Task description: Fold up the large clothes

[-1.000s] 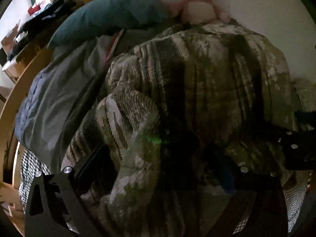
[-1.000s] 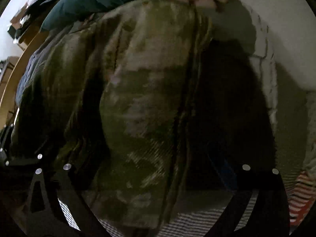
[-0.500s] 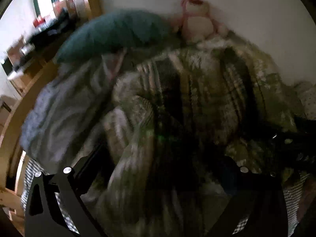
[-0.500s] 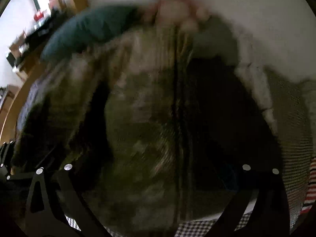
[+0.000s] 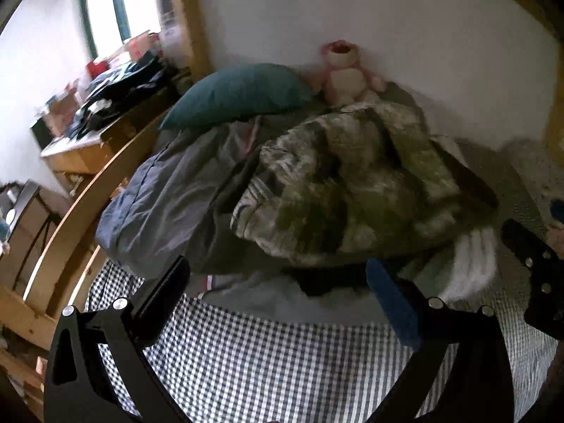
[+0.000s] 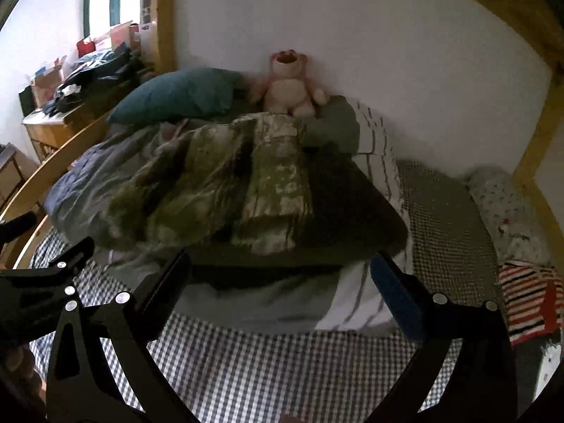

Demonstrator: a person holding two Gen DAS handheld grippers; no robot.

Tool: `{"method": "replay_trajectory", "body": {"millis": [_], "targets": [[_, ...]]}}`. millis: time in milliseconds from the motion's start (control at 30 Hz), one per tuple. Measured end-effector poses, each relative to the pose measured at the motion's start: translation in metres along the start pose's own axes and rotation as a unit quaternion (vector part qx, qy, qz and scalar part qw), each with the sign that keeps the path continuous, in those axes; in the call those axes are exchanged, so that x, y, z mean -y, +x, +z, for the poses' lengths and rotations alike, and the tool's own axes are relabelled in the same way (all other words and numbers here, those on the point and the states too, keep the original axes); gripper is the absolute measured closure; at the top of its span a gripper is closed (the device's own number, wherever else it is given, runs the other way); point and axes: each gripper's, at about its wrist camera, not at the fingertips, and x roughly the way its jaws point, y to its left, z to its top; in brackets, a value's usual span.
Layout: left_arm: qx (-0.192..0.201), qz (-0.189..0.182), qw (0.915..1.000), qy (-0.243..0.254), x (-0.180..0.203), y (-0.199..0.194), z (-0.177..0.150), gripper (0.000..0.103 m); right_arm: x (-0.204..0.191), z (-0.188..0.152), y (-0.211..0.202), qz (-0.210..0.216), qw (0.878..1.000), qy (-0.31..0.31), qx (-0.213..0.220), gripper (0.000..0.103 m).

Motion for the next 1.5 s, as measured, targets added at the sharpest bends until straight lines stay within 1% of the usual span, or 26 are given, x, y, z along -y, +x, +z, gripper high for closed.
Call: {"method": "replay_trajectory", "body": {"millis": [67, 100, 133, 167, 233, 300, 367, 433, 500, 667, 767, 800, 833, 867, 900, 933, 967, 1000, 1133, 1333, 1500], "targets": [[-0.009, -0.011, 0.9999, 0.000, -0.007, -0.014, -0.006, 0.004, 0.002, -0.006, -0.023, 0.001, 1.000, 0.012, -0.005, 0.003], [-0.009, -0.021, 0.9997, -0.004, -0.010, -0.023, -0.010, 0.004, 0.005, -0.010, -0.036, 0.002, 1.000, 0.023, -0.003, 0.003], [-0.006, -0.028, 0.9995, -0.012, -0.013, -0.036, -0.016, 0.004, 0.007, -0.015, -0.047, -0.006, 1.000, 0.024, -0.004, 0.003], [-0.008, -0.027, 0.9995, -0.016, -0.015, -0.044, -0.020, 0.004, 0.006, -0.019, -0.054, -0.009, 1.000, 0.024, -0.007, 0.003], [-0.014, -0.030, 0.9993, -0.016, -0.014, -0.057, -0.026, 0.004, 0.007, -0.028, -0.069, 0.005, 1.000, 0.025, -0.014, 0.003], [-0.009, -0.037, 0.9991, -0.019, -0.013, -0.071, -0.030, 0.004, 0.008, -0.032, -0.079, 0.003, 1.000, 0.012, -0.012, 0.003], [-0.006, -0.031, 0.9995, -0.007, -0.007, -0.085, -0.032, 0.004, 0.010, -0.034, -0.095, 0.010, 1.000, 0.009, -0.006, 0.003], [0.001, -0.021, 0.9997, 0.008, -0.001, -0.099, -0.034, 0.004, 0.014, -0.036, -0.112, 0.009, 1.000, 0.004, 0.010, 0.003], [0.004, -0.017, 0.9997, 0.018, 0.004, -0.109, -0.036, 0.004, 0.018, -0.036, -0.121, 0.013, 1.000, 0.008, 0.012, 0.003], [0.007, -0.010, 0.9998, 0.016, 0.011, -0.132, -0.042, 0.004, 0.025, -0.043, -0.145, 0.010, 1.000, -0.003, 0.020, 0.003], [0.010, -0.006, 0.9998, 0.016, 0.014, -0.143, -0.047, 0.004, 0.029, -0.047, -0.156, 0.006, 1.000, -0.011, 0.022, 0.003], [0.010, -0.007, 0.9998, 0.013, 0.014, -0.146, -0.048, 0.004, 0.032, -0.046, -0.159, 0.012, 1.000, -0.006, 0.020, 0.003], [0.007, -0.014, 0.9999, 0.005, 0.014, -0.150, -0.048, 0.004, 0.033, -0.046, -0.161, 0.018, 1.000, -0.003, 0.019, 0.003], [0.009, -0.022, 0.9997, 0.004, 0.015, -0.157, -0.051, 0.004, 0.033, -0.048, -0.170, 0.020, 0.999, -0.009, 0.026, 0.003], [0.014, -0.026, 0.9995, 0.015, 0.018, -0.163, -0.055, 0.004, 0.032, -0.049, -0.174, 0.014, 0.999, -0.018, 0.030, 0.003], [0.013, -0.019, 0.9994, 0.024, 0.020, -0.166, -0.057, 0.004, 0.031, -0.051, -0.176, 0.009, 0.999, -0.026, 0.029, 0.003], [0.012, -0.007, 0.9995, 0.028, 0.020, -0.168, -0.059, 0.004, 0.033, -0.051, -0.179, 0.011, 0.999, -0.021, 0.026, 0.003], [0.012, -0.004, 0.9996, 0.027, 0.020, -0.169, -0.060, 0.004, 0.035, -0.052, -0.182, 0.018, 0.999, -0.012, 0.025, 0.003], [0.009, -0.010, 0.9999, 0.007, 0.017, -0.176, -0.064, 0.004, 0.037, -0.057, -0.194, 0.014, 0.999, -0.004, 0.030, 0.003], [0.018, 0.003, 0.9997, 0.013, 0.022, -0.181, -0.059, 0.004, 0.035, -0.059, -0.192, 0.018, 0.999, -0.001, 0.026, 0.003], [0.011, -0.005, 0.9999, 0.006, 0.019, -0.179, -0.057, 0.004, 0.035, -0.059, -0.187, 0.018, 1.000, 0.002, 0.019, 0.003]]}}
